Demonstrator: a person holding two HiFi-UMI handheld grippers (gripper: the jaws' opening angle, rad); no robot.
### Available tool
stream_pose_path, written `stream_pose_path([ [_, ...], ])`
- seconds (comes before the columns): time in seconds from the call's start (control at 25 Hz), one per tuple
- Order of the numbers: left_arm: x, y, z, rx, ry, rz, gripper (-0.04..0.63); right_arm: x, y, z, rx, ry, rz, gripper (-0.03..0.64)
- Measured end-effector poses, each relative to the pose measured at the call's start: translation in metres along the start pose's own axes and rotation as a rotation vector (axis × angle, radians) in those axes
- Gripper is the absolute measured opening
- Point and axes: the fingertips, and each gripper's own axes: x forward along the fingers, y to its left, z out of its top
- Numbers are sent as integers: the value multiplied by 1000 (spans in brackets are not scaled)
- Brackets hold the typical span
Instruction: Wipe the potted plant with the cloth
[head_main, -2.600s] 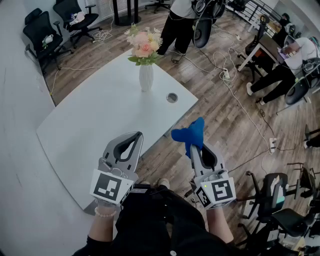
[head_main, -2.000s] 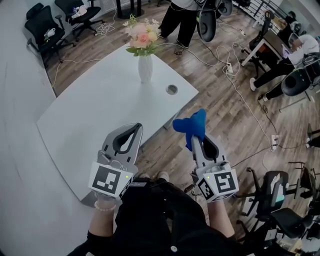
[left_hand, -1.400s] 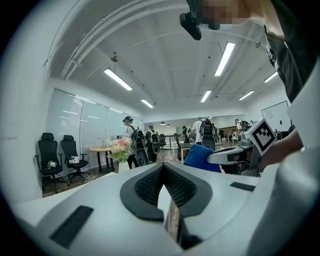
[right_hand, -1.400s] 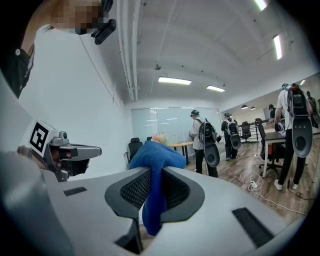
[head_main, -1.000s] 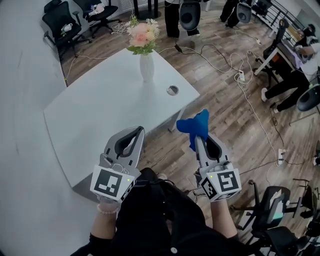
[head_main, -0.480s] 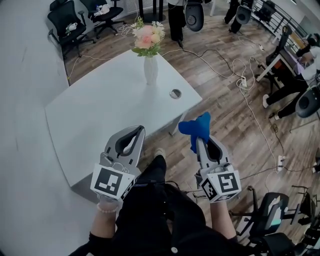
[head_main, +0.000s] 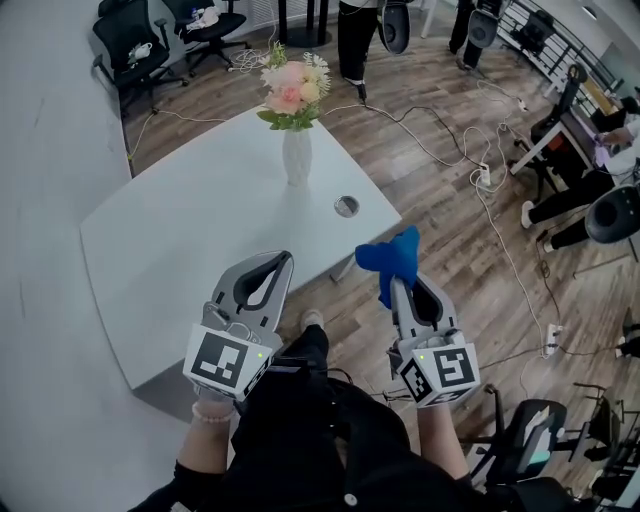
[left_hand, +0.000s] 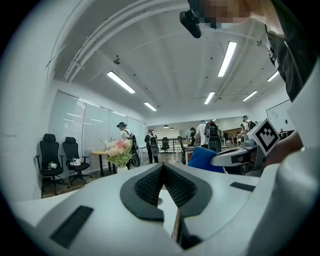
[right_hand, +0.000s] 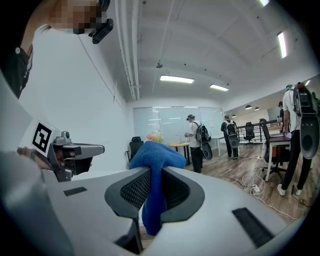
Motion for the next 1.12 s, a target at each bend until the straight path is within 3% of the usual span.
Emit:
stream_pose_path([
  [0.76, 106, 80, -5, -10, 17, 51, 14, 104, -55, 26, -7, 32, 11, 74],
  [1.12, 133, 121, -21, -40, 44, 94, 14, 158, -61, 31, -27, 60, 47, 74],
])
